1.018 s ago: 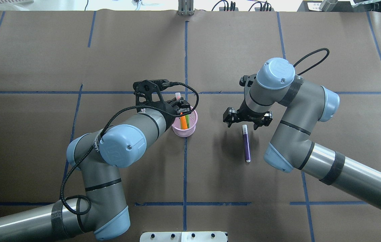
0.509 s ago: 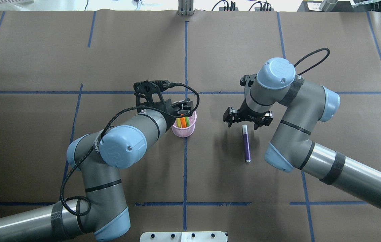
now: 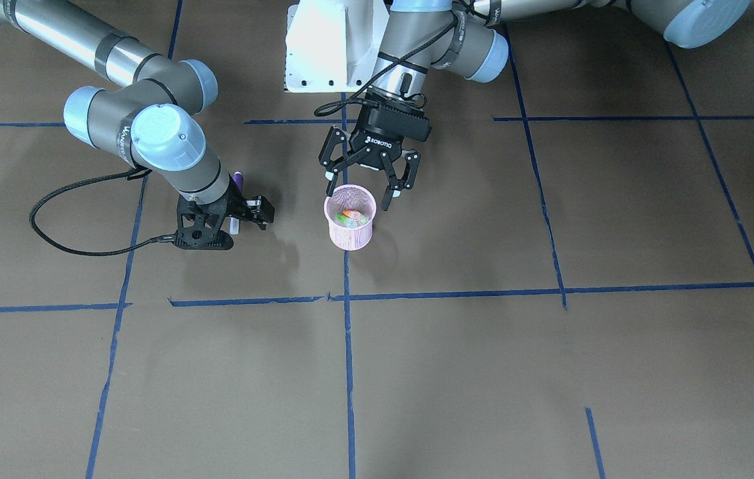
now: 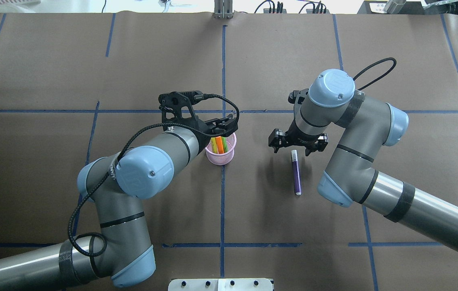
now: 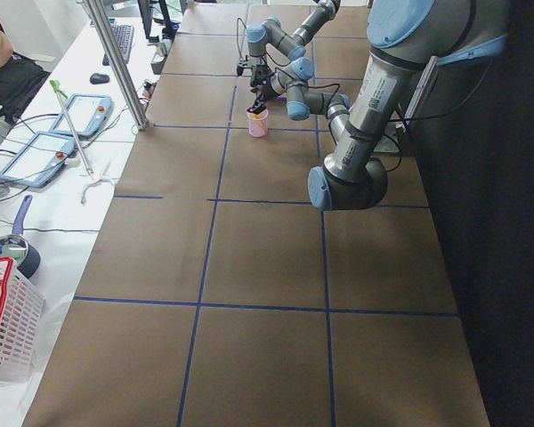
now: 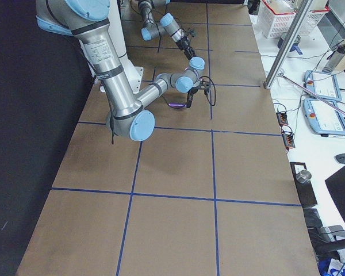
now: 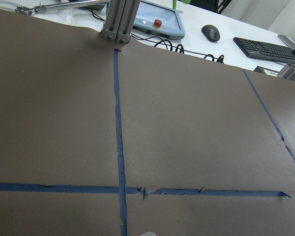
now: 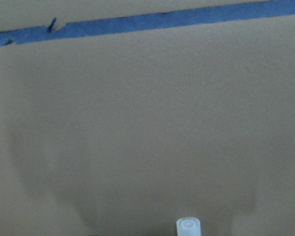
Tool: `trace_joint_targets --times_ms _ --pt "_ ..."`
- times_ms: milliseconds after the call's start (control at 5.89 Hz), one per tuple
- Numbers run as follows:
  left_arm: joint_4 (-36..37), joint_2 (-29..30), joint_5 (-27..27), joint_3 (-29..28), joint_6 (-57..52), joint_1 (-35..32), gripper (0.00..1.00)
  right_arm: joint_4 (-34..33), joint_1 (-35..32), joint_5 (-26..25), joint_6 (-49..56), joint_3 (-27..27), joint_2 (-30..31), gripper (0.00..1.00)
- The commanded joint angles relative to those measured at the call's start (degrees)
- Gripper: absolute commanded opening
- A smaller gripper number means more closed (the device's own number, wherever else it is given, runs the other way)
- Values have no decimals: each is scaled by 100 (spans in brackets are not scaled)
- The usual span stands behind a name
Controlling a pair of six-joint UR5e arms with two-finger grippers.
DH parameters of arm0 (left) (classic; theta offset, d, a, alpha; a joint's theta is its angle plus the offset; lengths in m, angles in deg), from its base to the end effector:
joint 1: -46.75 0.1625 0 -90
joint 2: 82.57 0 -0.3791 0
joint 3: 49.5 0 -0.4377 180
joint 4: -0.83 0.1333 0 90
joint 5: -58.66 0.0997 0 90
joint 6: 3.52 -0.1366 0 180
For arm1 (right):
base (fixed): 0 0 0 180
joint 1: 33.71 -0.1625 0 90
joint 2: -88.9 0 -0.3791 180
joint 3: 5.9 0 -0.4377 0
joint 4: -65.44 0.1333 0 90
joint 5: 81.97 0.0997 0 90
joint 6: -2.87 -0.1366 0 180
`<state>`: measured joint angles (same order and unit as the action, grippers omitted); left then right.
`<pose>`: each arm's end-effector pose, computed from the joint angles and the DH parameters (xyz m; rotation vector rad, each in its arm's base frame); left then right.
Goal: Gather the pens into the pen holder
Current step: 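Withdraw the left arm while the right gripper grasps the purple marker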
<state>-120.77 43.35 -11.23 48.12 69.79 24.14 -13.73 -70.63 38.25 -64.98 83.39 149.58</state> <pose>0.5670 -0.4314 0.1045 0.7195 1.1238 -0.3175 -0.5384 -0.4852 0.3113 -0.1090 -0.8332 0.0610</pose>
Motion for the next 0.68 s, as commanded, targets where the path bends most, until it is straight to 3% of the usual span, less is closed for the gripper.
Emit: trace_joint_targets --times_ms 0,170,339,509 --pt "267 11 -600 107 -28 -391 100 -2 0 -7 -9 -26 5 100" --pt "721 11 -1231 342 -28 -785 100 -63 9 -7 -9 -26 -3 91" --pt "1335 20 -2282 501 -28 -1363 100 -133 9 -7 -9 -26 -3 77" --pt "1507 11 -3389 512 -106 -1960 100 -134 9 -7 0 -26 -3 63"
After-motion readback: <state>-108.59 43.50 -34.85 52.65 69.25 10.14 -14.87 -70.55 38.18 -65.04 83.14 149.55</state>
